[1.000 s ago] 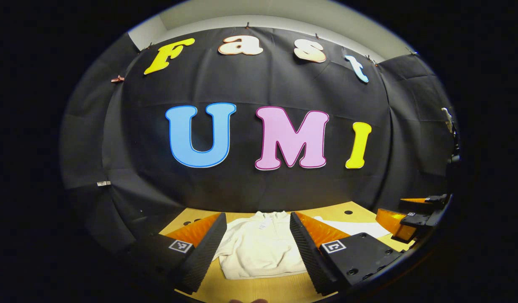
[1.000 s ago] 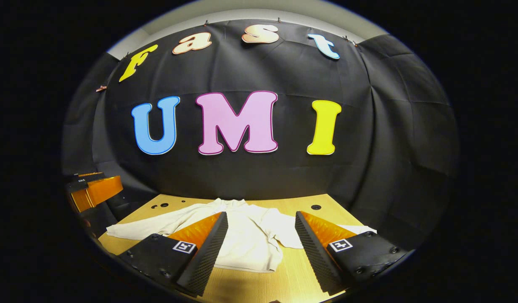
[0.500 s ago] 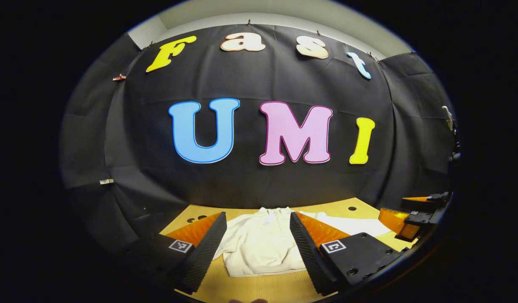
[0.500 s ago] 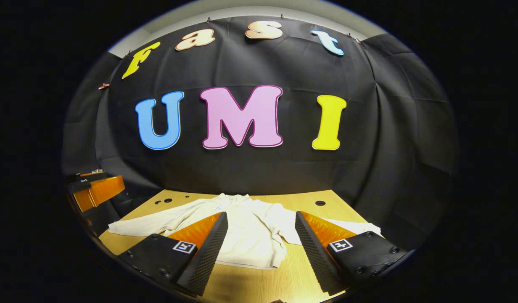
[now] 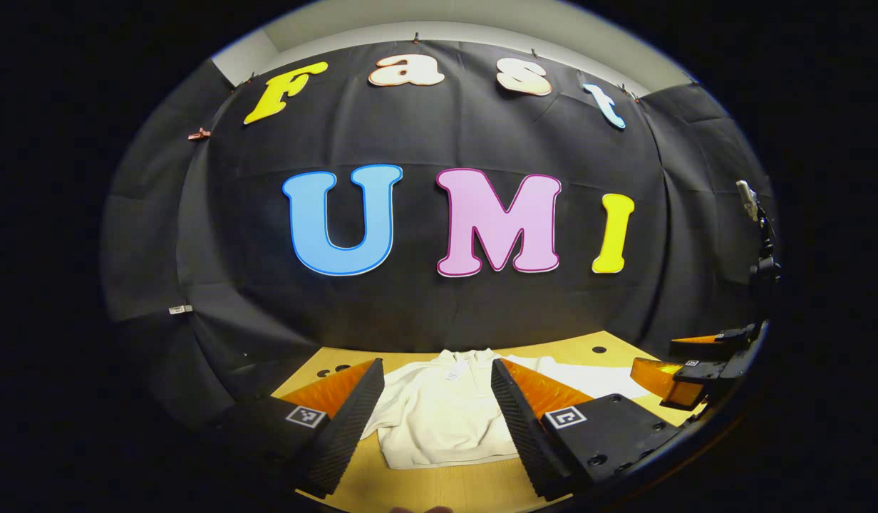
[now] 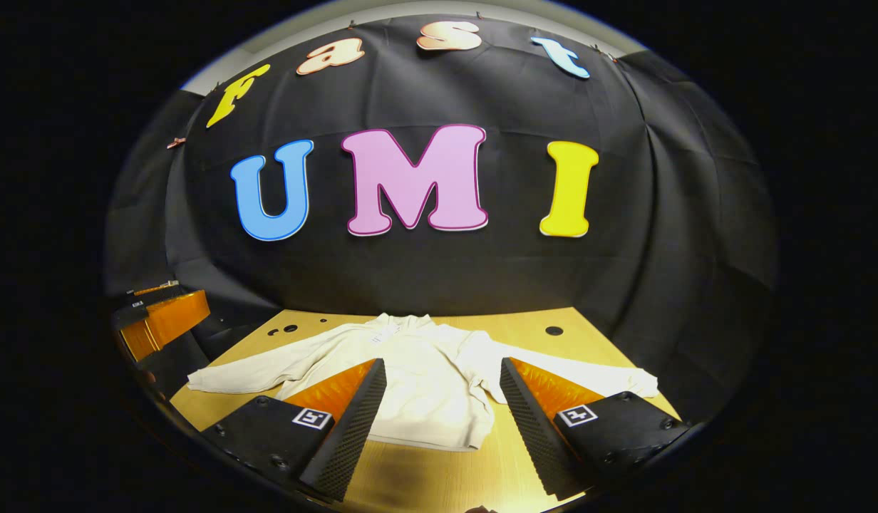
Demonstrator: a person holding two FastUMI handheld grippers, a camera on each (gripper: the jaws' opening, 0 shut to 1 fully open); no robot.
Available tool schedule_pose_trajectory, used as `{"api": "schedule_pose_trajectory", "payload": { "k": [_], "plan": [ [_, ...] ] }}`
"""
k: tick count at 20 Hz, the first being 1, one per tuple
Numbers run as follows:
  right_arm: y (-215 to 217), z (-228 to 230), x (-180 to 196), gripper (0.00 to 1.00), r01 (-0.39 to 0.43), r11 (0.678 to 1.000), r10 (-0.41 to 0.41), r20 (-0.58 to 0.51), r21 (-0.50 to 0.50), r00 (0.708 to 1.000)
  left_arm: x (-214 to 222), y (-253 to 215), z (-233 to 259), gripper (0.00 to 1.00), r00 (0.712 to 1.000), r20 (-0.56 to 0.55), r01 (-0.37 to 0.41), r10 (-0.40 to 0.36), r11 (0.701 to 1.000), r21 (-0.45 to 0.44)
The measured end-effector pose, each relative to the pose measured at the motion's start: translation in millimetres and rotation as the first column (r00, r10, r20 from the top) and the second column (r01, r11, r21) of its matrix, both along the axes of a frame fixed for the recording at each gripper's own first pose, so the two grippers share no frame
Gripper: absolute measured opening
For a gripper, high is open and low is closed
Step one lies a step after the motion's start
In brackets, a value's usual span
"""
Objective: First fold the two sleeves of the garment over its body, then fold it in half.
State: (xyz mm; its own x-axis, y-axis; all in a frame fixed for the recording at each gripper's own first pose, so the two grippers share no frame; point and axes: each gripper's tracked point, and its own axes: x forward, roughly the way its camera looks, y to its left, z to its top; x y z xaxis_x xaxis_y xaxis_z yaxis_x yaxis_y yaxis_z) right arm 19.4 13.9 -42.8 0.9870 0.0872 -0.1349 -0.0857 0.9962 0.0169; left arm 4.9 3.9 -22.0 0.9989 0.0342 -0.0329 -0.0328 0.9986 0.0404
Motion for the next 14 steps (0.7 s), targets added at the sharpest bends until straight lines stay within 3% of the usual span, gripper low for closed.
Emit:
{"api": "schedule_pose_trajectory", "payload": {
  "k": [8, 14],
  "plan": [
    [-25, -18, 36, 0.98, 0.022, 1.000, -0.022, -0.031, -0.012, 0.999, 8, -24, -18, 0.96, 0.998, -0.044, 0.037, -0.035, 0.998, 0.042],
    [-87, -47, 67, 0.98, 0.113, 0.993, -0.116, -0.082, -0.036, 0.990, 17, -39, -36, 0.95, 0.995, -0.090, 0.039, -0.034, 0.998, 0.046]
  ]
}}
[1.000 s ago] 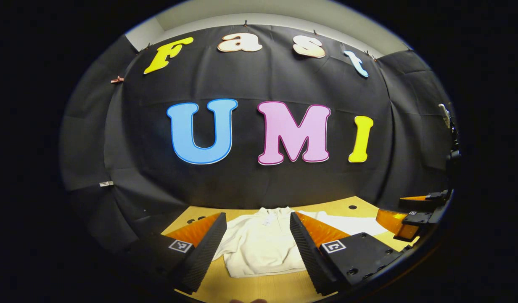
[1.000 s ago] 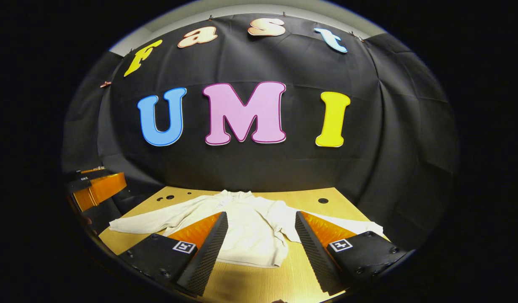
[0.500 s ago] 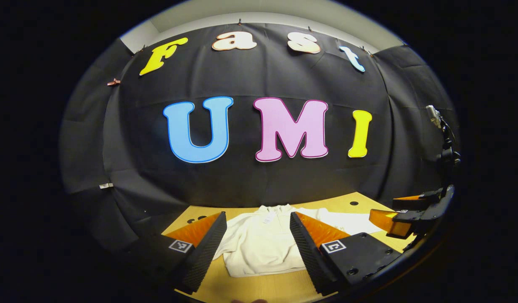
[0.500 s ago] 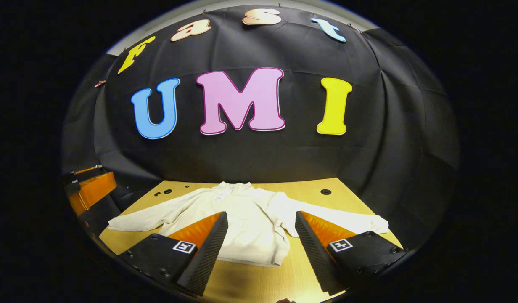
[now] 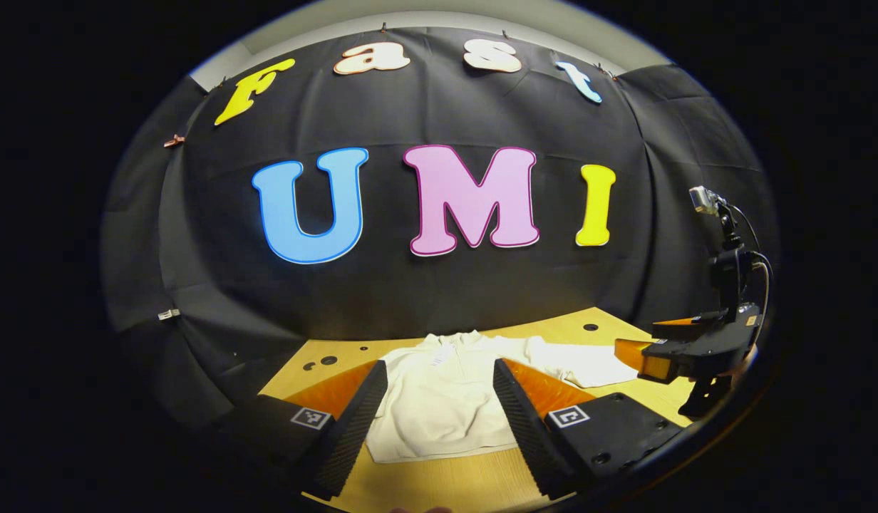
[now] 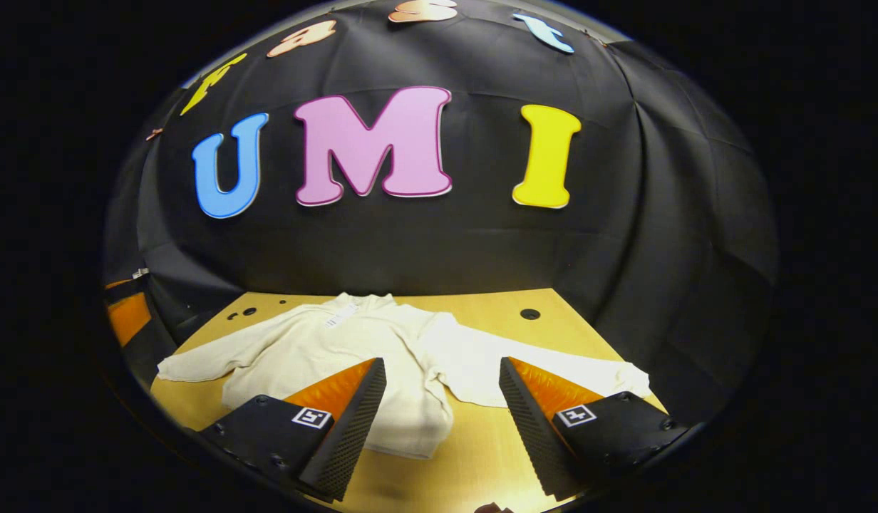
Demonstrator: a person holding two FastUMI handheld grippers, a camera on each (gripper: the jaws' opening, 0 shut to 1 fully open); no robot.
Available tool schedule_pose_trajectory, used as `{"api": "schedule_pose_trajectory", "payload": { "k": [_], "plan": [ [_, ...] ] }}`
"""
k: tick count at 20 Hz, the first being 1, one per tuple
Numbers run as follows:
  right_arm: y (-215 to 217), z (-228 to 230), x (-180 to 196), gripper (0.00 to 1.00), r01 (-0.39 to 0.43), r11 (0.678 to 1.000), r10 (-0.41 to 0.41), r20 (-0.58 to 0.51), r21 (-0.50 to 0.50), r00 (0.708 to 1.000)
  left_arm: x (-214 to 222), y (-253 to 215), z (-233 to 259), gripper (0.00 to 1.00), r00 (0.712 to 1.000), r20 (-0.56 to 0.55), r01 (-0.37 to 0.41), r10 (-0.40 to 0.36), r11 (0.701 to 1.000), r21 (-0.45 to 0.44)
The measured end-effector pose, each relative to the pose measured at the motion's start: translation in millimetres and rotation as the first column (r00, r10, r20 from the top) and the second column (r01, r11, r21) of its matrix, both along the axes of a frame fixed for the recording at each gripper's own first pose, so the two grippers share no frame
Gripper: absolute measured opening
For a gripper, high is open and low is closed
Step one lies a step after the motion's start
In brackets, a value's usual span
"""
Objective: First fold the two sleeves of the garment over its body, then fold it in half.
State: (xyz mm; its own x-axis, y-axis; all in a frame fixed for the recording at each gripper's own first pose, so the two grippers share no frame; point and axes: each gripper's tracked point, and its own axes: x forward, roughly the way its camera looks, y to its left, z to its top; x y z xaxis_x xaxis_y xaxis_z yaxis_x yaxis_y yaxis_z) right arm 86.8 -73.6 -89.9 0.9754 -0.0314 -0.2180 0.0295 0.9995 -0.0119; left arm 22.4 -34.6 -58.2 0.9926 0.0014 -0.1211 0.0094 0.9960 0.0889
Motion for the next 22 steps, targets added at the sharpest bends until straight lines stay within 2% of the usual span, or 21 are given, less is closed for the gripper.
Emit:
{"api": "schedule_pose_trajectory", "payload": {
  "k": [5, 8, 11, 14, 16, 19, 22],
  "plan": [
    [-63, -32, 24, 0.98, 0.093, 0.996, -0.094, -0.062, -0.016, 0.994, 13, -5, -16, 0.95, 0.998, -0.046, -0.033, 0.033, 0.999, 0.005],
    [-100, -60, 35, 0.98, 0.153, 0.988, -0.147, -0.141, 0.033, 0.979, 27, -4, -13, 0.95, 0.998, -0.036, -0.051, 0.053, 0.997, 0.050],
    [-144, -80, 47, 0.98, 0.249, 0.967, -0.235, -0.178, 0.060, 0.956, 39, -8, -12, 0.95, 0.998, -0.036, -0.053, 0.055, 0.997, 0.056],
    [-190, -88, 55, 0.98, 0.305, 0.952, -0.301, -0.185, -0.005, 0.935, 46, -11, -14, 0.95, 0.997, -0.049, -0.057, 0.061, 0.996, 0.063],
    [-221, -100, 54, 0.98, 0.352, 0.935, -0.354, -0.217, -0.049, 0.910, 47, -11, -20, 0.95, 0.995, -0.068, -0.070, 0.074, 0.995, 0.065],
    [-257, -118, 58, 0.98, 0.429, 0.901, -0.430, -0.251, -0.062, 0.867, 52, -6, -29, 0.97, 0.989, -0.104, -0.097, 0.102, 0.994, 0.054],
    [-280, -143, 68, 0.98, 0.463, 0.883, -0.463, -0.281, -0.073, 0.840, 56, 3, -34, 0.97, 0.984, -0.128, -0.119, 0.125, 0.992, 0.050]
  ]
}}
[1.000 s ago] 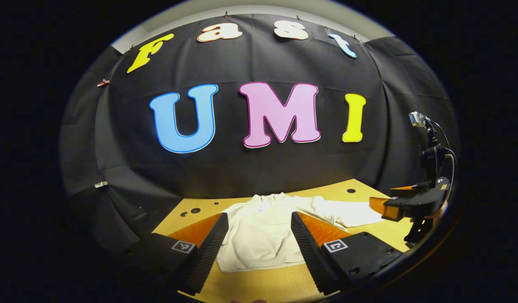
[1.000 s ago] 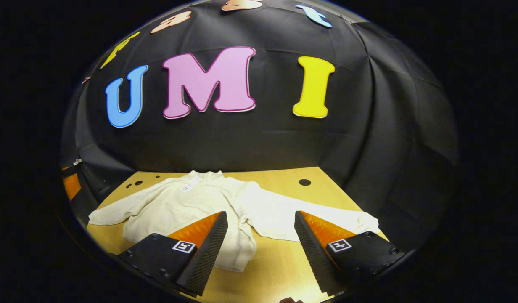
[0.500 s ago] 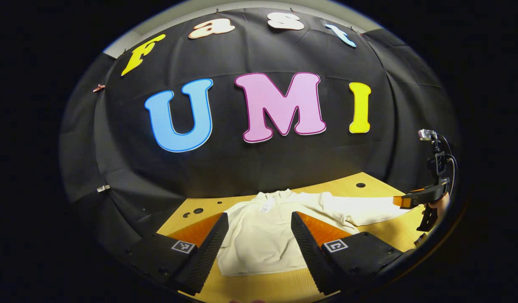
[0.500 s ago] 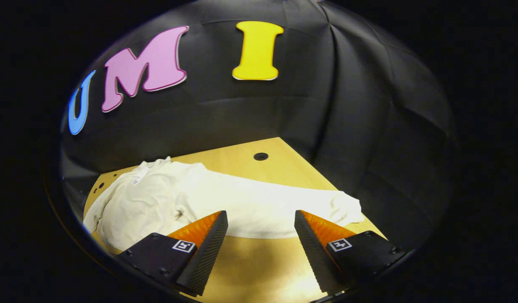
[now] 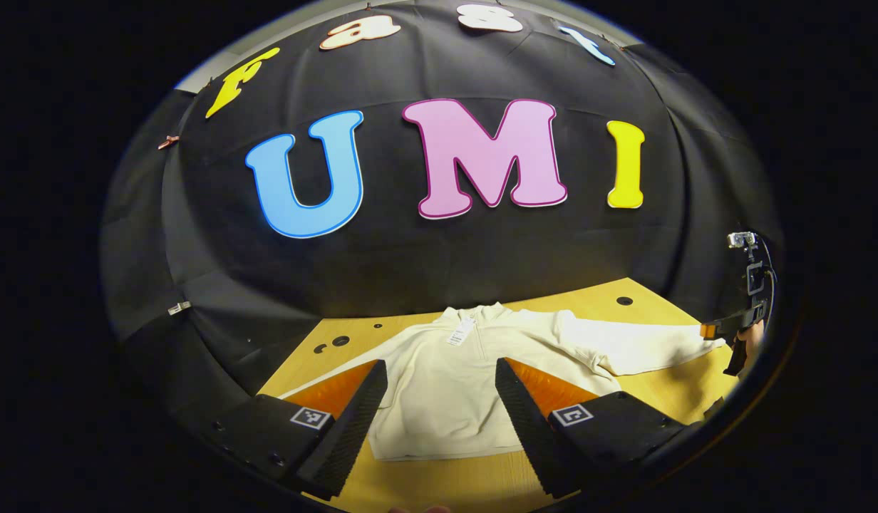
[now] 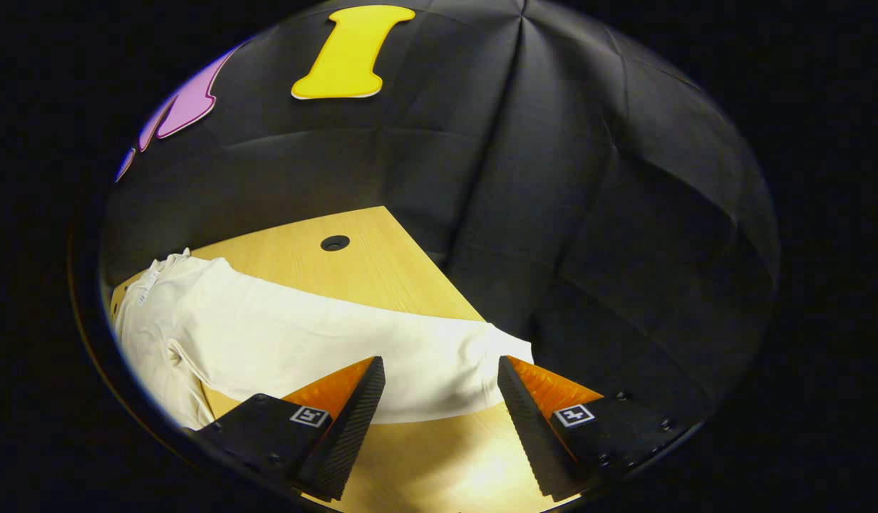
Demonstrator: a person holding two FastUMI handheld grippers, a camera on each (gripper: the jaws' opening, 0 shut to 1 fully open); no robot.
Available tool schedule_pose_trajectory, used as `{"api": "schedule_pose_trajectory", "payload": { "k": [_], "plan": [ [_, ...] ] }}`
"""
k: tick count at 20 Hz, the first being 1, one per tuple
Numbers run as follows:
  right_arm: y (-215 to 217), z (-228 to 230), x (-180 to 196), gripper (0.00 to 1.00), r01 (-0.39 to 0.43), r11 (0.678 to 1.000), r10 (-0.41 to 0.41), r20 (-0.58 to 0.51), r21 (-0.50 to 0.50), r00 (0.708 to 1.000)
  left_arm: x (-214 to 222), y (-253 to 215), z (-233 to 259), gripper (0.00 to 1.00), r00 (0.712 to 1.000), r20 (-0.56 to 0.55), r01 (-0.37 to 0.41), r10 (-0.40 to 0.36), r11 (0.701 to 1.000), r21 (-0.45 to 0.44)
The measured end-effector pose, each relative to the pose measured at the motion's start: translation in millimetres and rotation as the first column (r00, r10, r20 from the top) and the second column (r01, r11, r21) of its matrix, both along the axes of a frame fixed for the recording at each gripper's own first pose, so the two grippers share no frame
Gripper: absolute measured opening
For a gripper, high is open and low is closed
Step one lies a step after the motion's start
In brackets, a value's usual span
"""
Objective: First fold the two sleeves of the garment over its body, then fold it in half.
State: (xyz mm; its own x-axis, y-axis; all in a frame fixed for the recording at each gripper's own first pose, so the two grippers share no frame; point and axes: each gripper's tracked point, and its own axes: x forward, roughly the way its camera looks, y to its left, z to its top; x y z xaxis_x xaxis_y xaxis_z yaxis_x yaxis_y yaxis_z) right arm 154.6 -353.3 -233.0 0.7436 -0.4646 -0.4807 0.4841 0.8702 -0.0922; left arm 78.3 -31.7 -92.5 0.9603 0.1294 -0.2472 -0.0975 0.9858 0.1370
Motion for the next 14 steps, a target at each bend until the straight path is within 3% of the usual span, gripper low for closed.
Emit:
{"api": "schedule_pose_trajectory", "payload": {
  "k": [3, 8, 11, 14],
  "plan": [
    [-26, -23, -1, 0.98, 0.036, 0.999, -0.035, -0.046, 0.025, 0.998, -2, 14, -9, 0.97, 0.998, -0.027, -0.060, 0.060, 0.998, -0.014],
    [-52, -56, -9, 0.98, 0.074, 0.996, -0.068, -0.128, 0.040, 0.989, -8, 27, -23, 0.97, 0.993, -0.073, -0.099, 0.097, 0.995, -0.024],
    [-54, -53, -8, 0.97, 0.077, 0.994, -0.069, -0.102, 0.073, 0.992, -10, 24, -29, 0.97, 0.990, -0.099, -0.108, 0.100, 0.991, -0.074],
    [-53, -56, -11, 0.98, 0.070, 0.987, -0.063, -0.053, 0.147, 0.997, -13, 25, -31, 0.97, 0.990, -0.099, -0.107, 0.100, 0.992, -0.070]
  ]
}}
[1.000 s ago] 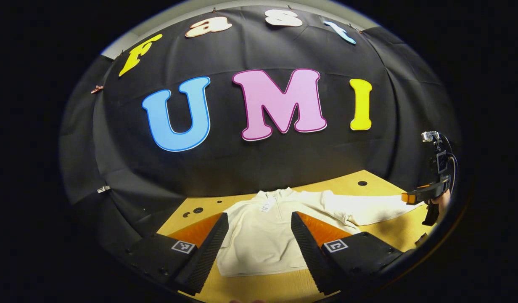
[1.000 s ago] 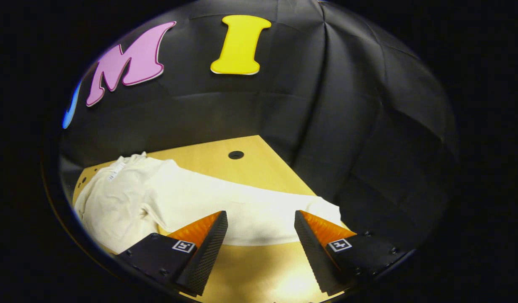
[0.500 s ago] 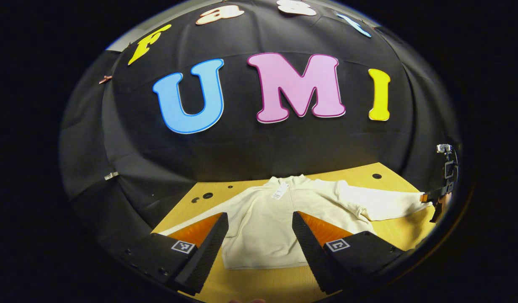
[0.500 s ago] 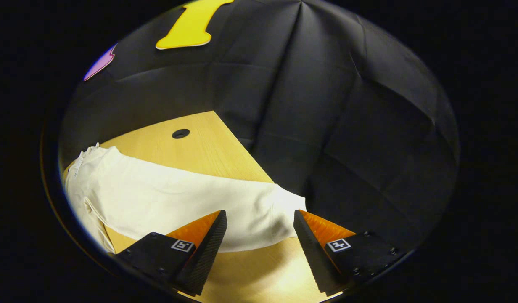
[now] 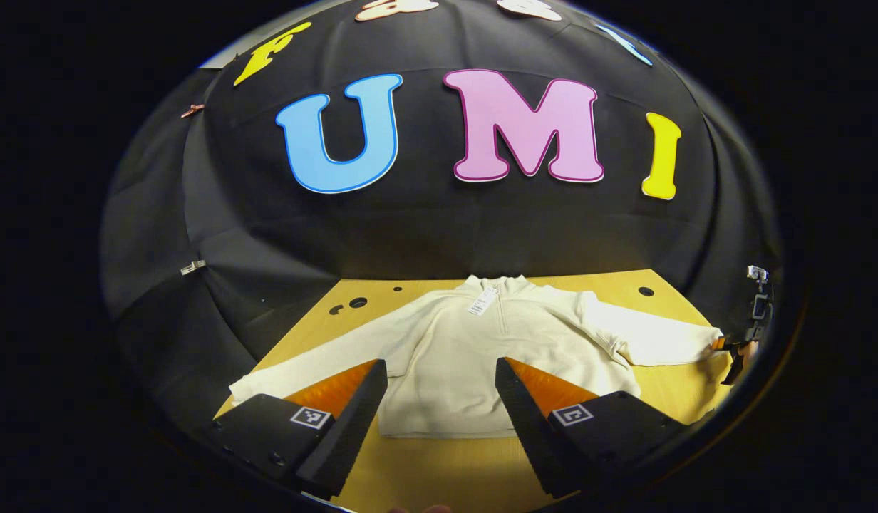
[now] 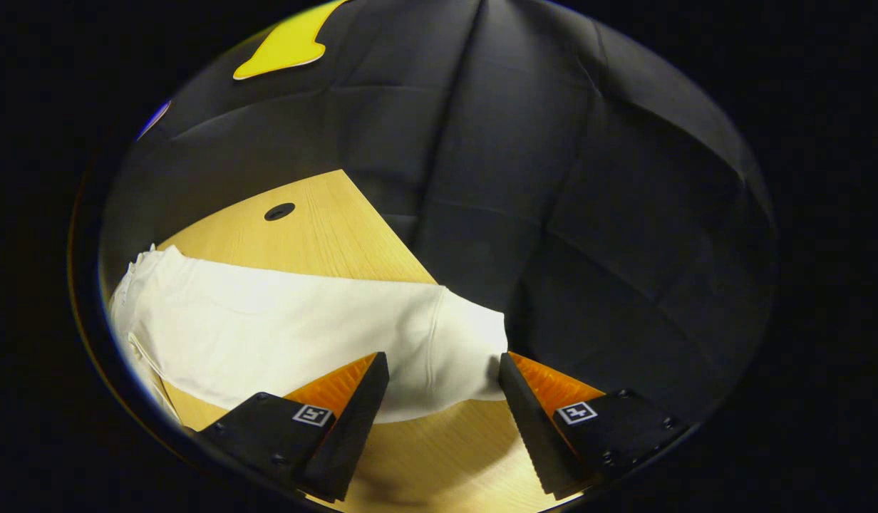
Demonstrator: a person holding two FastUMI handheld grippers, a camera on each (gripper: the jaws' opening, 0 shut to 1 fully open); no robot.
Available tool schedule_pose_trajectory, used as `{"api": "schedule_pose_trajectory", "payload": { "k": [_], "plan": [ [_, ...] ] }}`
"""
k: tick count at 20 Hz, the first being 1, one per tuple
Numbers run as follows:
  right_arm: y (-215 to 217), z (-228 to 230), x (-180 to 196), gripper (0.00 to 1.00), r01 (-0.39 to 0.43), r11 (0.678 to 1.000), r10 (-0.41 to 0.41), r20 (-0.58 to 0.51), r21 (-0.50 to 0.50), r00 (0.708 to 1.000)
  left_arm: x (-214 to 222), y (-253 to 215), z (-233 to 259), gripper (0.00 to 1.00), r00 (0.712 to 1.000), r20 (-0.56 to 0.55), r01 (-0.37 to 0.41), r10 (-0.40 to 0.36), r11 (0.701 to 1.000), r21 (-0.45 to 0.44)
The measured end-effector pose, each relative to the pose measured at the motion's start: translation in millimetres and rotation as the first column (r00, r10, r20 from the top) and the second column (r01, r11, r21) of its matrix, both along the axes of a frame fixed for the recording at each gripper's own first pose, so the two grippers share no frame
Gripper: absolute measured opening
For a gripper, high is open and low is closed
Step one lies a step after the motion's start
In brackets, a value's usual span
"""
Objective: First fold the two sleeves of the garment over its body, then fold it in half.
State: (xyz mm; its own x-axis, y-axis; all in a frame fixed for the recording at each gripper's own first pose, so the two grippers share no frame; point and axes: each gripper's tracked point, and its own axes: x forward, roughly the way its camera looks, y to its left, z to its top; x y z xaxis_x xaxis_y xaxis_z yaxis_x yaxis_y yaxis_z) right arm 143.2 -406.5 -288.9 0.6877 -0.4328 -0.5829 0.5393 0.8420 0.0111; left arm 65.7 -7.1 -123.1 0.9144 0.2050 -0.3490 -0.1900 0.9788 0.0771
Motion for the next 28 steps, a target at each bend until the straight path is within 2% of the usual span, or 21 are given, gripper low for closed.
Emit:
{"api": "schedule_pose_trajectory", "payload": {
  "k": [3, 4, 7, 8, 9, 10, 12, 14, 16, 19, 23, 28],
  "plan": [
    [2, -3, 3, 0.96, -0.030, 1.000, 0.030, -0.009, 0.001, 0.999, -1, -1, -3, 0.97, 1.000, -0.004, 0.003, -0.003, 1.000, -0.010],
    [5, -2, 5, 0.91, -0.037, 0.999, 0.037, -0.016, -0.004, 0.999, -3, -3, -6, 0.97, 1.000, -0.012, 0.007, -0.007, 1.000, -0.020],
    [17, 0, 13, 0.53, -0.089, 0.995, 0.088, -0.027, -0.044, 0.996, -6, -4, -7, 0.97, 1.000, -0.017, 0.012, -0.013, 0.999, -0.034],
    [19, 0, 12, 0.45, -0.100, 0.992, 0.097, -0.043, -0.075, 0.994, -6, -4, -6, 0.97, 1.000, -0.014, 0.011, -0.012, 0.999, -0.030],
    [20, 0, 13, 0.29, -0.111, 0.990, 0.107, -0.050, -0.088, 0.993, -6, -2, -5, 0.97, 1.000, -0.012, 0.010, -0.010, 1.000, -0.025],
    [20, 1, 13, 0.31, -0.107, 0.990, 0.102, -0.056, -0.091, 0.993, -7, -2, -6, 0.97, 1.000, -0.013, 0.008, -0.009, 1.000, -0.023],
    [21, 2, 13, 0.22, -0.090, 0.994, 0.086, -0.051, -0.065, 0.995, -8, -1, -8, 0.97, 1.000, -0.018, 0.003, -0.004, 1.000, -0.030],
    [21, 3, 13, 0.19, -0.109, 0.992, 0.104, -0.069, -0.066, 0.992, -10, 0, -9, 0.97, 1.000, -0.021, -0.004, 0.003, 0.999, -0.040],
    [23, 5, 11, 0.07, -0.156, 0.985, 0.149, -0.095, -0.077, 0.984, -12, 1, -12, 0.97, 1.000, -0.025, -0.010, 0.009, 0.999, -0.046],
    [25, 7, 11, 0.07, -0.200, 0.977, 0.191, -0.115, -0.074, 0.975, -11, 1, -13, 0.97, 1.000, -0.028, -0.014, 0.012, 0.998, -0.059],
    [39, 23, 24, 0.07, -0.246, 0.968, 0.242, -0.075, -0.057, 0.967, -11, 3, -14, 0.97, 0.999, -0.027, -0.021, 0.019, 0.997, -0.071],
    [72, 71, 55, 0.07, -0.326, 0.942, 0.326, -0.010, -0.074, 0.945, -13, 8, -29, 0.97, 0.997, -0.066, -0.058, 0.050, 0.992, -0.114]
  ]
}}
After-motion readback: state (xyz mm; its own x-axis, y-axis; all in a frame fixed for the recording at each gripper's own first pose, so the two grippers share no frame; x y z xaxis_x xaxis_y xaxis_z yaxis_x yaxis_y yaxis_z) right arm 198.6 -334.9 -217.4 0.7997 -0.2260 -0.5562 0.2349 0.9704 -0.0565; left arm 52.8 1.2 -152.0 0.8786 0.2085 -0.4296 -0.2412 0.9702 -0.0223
